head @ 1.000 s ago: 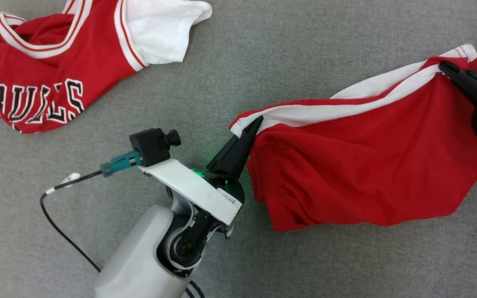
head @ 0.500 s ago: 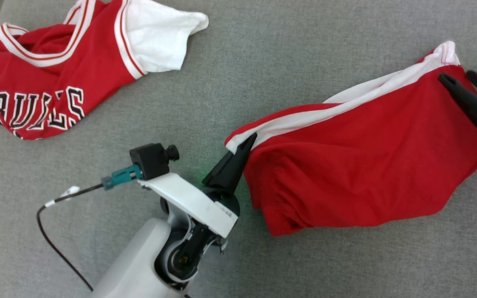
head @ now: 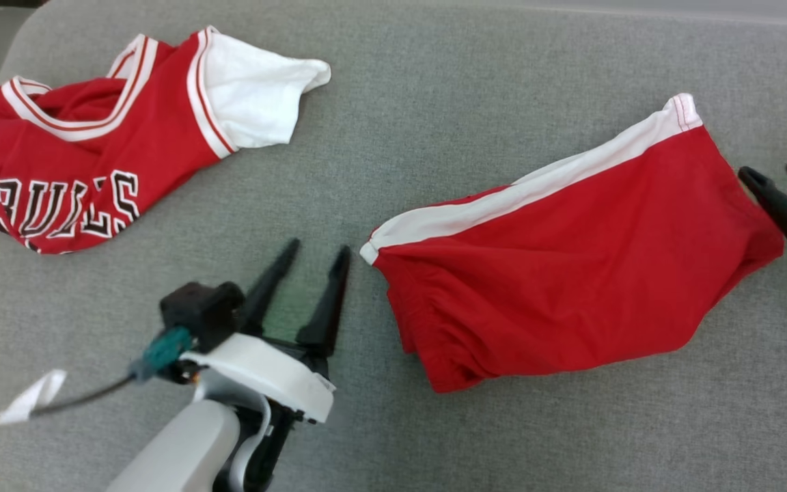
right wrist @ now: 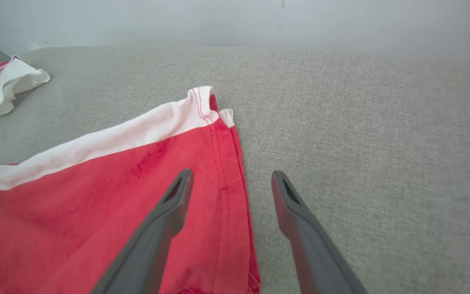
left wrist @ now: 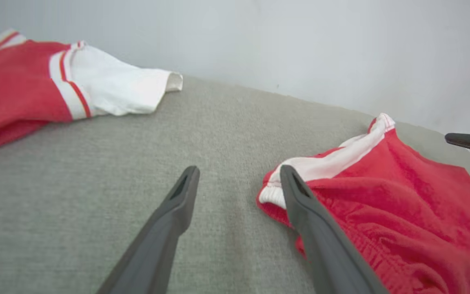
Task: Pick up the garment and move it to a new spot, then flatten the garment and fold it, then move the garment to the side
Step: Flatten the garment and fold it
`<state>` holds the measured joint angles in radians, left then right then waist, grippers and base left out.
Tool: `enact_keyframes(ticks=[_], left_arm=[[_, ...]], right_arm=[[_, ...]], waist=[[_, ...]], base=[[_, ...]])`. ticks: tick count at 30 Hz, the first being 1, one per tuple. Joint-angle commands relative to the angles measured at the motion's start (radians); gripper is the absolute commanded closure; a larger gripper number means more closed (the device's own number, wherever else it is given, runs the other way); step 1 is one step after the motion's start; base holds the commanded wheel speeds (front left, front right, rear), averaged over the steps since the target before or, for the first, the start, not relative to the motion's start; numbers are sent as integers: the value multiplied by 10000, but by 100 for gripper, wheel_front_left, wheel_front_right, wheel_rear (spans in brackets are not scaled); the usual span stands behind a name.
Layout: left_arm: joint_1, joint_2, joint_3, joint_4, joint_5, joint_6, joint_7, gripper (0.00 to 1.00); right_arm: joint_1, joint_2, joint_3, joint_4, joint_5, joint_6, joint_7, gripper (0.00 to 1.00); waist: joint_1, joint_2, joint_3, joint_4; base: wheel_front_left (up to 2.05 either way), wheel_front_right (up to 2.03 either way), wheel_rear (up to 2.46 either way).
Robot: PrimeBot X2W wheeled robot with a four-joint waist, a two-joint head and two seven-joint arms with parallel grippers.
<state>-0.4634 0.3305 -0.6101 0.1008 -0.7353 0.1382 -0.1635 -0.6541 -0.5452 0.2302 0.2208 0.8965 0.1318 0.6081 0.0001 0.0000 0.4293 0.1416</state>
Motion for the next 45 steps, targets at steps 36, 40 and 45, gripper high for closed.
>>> enact_keyframes(ticks=[36, 40, 45], left_arm=[[2851, -2365, 2880, -560, 5300, -761, -1008, 0], [3381, -2363, 3129, -491, 5471, -921, -1009, 0], [3917, -2388, 3405, -516, 5647, -1099, -1009, 0]], right_arm=[[734, 1792, -1743, 1240, -996, -23, 1317, 100], [1516, 1674, -2516, 1227, -682, -23, 956, 100], [2517, 1633, -3682, 1118, -486, -22, 283, 100]], waist=[[-1, 0, -726, 61], [-1, 0, -1185, -357], [-1, 0, -1518, -635]], base=[[0, 0, 0], [0, 0, 0], [0, 0, 0]])
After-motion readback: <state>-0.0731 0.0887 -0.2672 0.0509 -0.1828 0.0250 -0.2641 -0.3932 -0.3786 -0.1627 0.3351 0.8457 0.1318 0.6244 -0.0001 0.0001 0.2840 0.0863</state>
